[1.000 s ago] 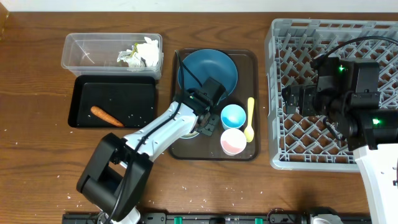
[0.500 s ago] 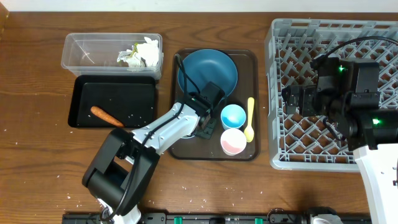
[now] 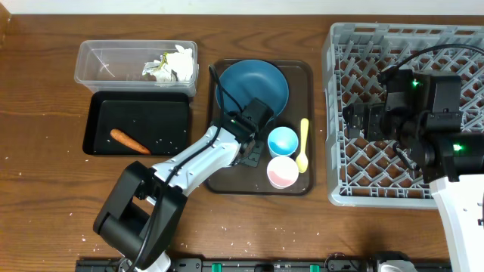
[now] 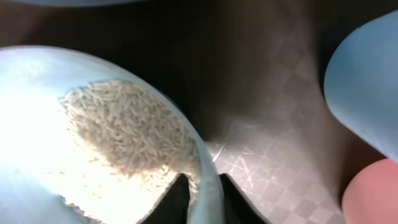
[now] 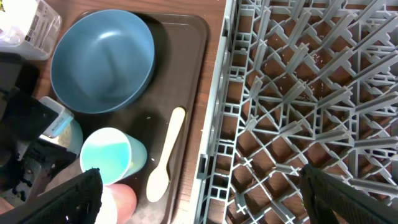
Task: Sort waste into correct bins and load items into the dishwasher rack
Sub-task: 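Reach the left gripper to the rice bowl and grasp its rim, then carry the rice bowl over the black tray and tip the rice out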
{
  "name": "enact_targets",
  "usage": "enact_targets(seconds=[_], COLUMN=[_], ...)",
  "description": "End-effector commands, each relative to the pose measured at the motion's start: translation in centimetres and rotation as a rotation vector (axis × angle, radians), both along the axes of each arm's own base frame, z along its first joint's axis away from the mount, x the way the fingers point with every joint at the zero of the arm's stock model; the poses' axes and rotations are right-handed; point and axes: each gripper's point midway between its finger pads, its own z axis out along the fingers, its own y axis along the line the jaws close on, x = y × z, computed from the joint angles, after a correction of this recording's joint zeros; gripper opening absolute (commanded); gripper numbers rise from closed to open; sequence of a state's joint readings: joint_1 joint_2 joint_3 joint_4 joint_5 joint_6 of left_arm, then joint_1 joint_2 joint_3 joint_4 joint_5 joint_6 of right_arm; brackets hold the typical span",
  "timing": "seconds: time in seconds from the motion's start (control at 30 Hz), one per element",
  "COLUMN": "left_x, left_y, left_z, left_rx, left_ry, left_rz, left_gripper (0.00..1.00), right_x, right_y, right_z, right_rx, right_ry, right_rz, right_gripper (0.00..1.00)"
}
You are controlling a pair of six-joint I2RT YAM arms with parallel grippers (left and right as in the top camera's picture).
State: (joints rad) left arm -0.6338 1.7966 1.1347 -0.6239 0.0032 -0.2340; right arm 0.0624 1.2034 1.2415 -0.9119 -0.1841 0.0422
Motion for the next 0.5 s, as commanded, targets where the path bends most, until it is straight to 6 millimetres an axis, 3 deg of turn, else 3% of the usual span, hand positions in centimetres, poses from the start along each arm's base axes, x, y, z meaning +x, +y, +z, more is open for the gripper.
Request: enact_targets(seconds=[0.0, 0.27, 0.37, 0.47], left_x=[0.7, 0.9, 1.6, 2.7], left_y=[0.2, 0.2, 0.5, 1.2], left_z=[1.1, 1.5, 3.0, 6.3], left_rx=[0.001, -0.004, -0.024, -0.069], left_ry=[-0.034, -0.041, -0.059, -0.088], left_rz=[0.018, 0.023, 0.057, 0.117], left_gripper=[0.06, 0.06, 0.06, 0.06], right_x=[0.2, 0.2, 0.2, 0.2], right_y=[0.0, 0.0, 0.0, 0.0], right_z=[0.6, 0.6, 0.6, 0.6], right_rx=[0.015, 0.015, 0.015, 0.015], right_ry=[-0.011, -0.011, -0.011, -0.011], right_rz=[-0.008, -0.008, -0.008, -0.008], right_gripper=[0.99, 0.99, 0.99, 0.99])
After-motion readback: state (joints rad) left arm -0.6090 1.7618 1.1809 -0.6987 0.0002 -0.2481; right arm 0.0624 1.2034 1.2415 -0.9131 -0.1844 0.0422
